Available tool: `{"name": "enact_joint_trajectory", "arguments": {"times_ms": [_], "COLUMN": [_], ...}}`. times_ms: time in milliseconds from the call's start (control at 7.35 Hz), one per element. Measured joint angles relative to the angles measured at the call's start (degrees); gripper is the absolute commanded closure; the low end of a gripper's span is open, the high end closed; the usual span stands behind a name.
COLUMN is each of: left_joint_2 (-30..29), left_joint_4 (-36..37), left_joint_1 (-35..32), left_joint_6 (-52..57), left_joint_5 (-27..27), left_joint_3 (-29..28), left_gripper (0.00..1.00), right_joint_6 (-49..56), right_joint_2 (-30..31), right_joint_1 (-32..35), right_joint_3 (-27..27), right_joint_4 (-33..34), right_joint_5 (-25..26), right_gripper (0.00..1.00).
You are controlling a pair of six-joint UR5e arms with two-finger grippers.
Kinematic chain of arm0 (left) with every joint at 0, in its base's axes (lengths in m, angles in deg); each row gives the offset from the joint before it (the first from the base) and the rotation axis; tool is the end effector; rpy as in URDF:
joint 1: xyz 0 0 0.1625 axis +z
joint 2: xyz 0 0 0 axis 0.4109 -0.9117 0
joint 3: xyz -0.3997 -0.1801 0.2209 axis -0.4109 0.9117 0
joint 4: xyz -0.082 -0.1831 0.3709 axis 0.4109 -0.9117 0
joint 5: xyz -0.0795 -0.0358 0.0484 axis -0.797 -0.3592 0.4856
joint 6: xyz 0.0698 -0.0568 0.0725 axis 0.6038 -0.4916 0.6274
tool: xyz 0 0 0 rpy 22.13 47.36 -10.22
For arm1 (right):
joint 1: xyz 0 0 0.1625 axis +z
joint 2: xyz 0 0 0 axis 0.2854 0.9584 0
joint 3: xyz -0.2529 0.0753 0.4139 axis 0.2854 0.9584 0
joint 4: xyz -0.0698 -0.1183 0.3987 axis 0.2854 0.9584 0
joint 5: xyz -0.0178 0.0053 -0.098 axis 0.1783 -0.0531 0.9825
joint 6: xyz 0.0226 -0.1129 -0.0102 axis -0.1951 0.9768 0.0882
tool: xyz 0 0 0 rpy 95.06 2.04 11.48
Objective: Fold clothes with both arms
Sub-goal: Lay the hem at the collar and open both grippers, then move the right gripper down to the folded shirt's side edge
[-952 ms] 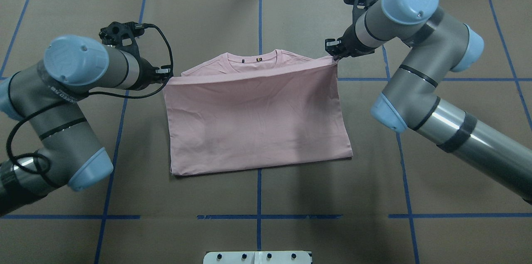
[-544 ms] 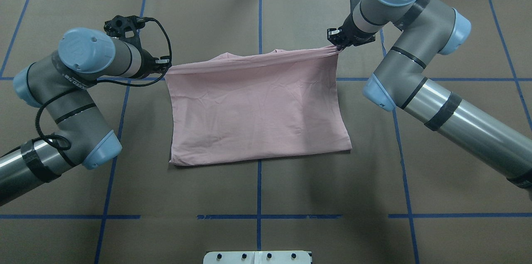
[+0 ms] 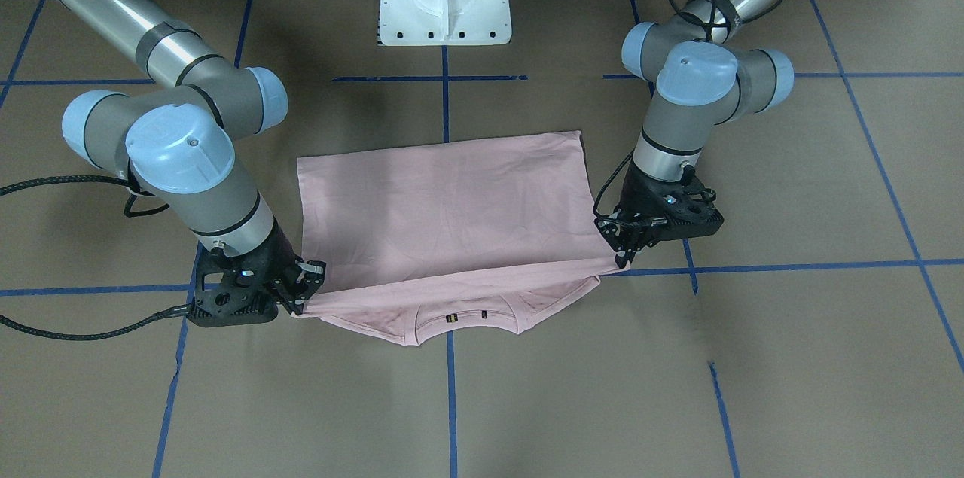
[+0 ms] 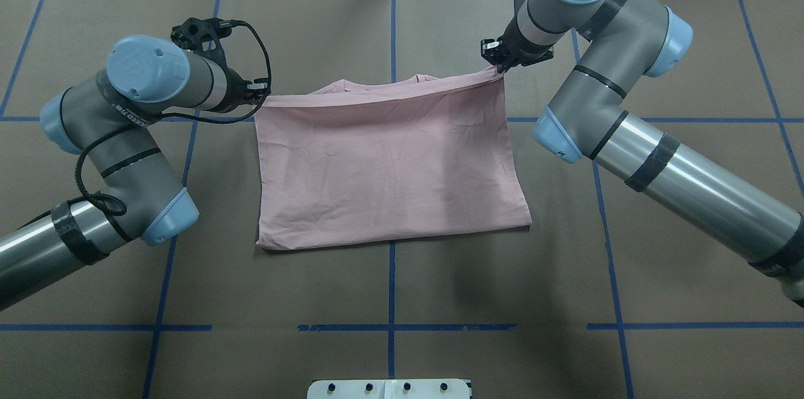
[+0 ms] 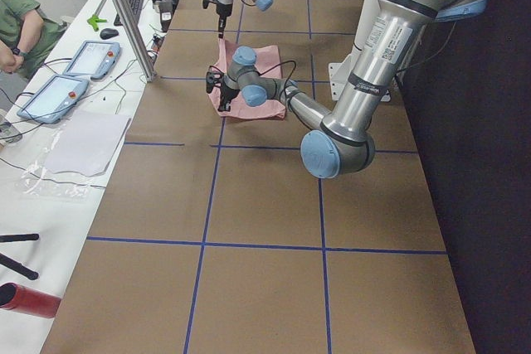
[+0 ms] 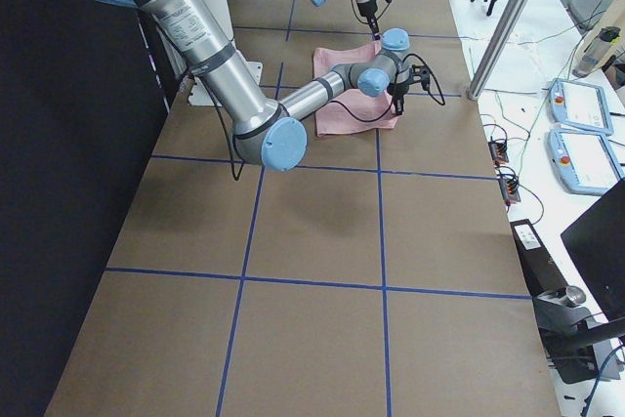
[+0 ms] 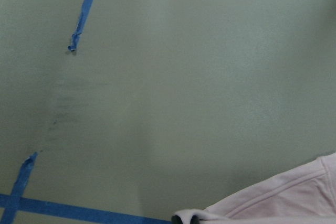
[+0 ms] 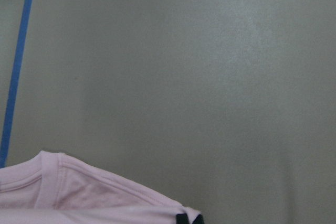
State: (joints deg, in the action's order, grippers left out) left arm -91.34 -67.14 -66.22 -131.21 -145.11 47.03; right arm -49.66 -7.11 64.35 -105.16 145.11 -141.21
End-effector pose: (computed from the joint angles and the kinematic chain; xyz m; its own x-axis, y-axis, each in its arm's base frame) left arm 0.4739 -0.5802 0.4030 0.5732 -0.1384 -0.8076 0.4170 0.8977 0.1421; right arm -0.4826 -0.6631 0.3599 0.6565 -0.0217 0.7540 -0.1615 0.9724 0.1686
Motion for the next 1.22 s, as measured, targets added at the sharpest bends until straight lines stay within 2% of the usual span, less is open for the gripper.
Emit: {"name": "enact_joint_trajectory", "arguments": {"times_ms": [136,272,408,816,952,1224], "left_joint_2": [-0.1,-0.2,-0.3,-0.3,-0.2,0.2], "left_joint_4": [0.0,0.0,0.0,-0.1,0.0,0.3], "left_joint_1": [0.0,0.0,0.0,0.1,0.1,0.4], "left_joint_6": [0.1,0.1,0.1,0.3,0.4,0.2], "left_joint_5": [-0.1,-0.1,-0.3,-0.9,-0.9,-1.0], "left_joint_3": [0.1,0.1,0.1,0.2,0.3,2.2], "left_gripper": [0.92,0.04,0.0,0.0,0.0,0.0], "right_joint_6": [0.1,0.2,0.4,0.5,-0.1,-4.9], "right_joint_2": [0.0,0.2,0.4,2.0,3.9,11.6], "right_joint_1": [-0.7,-1.0,-1.3,-1.5,-2.0,-5.3], "right_joint_3": [-0.1,-0.2,-0.3,-2.1,-5.3,-14.9], "right_joint_4": [-0.1,-0.1,-0.1,-0.2,0.1,0.7], "right_joint_5": [0.1,0.1,0.2,0.0,-0.2,-0.3], "right_gripper": [0.54,0.01,0.0,0.0,0.0,0.0]}}
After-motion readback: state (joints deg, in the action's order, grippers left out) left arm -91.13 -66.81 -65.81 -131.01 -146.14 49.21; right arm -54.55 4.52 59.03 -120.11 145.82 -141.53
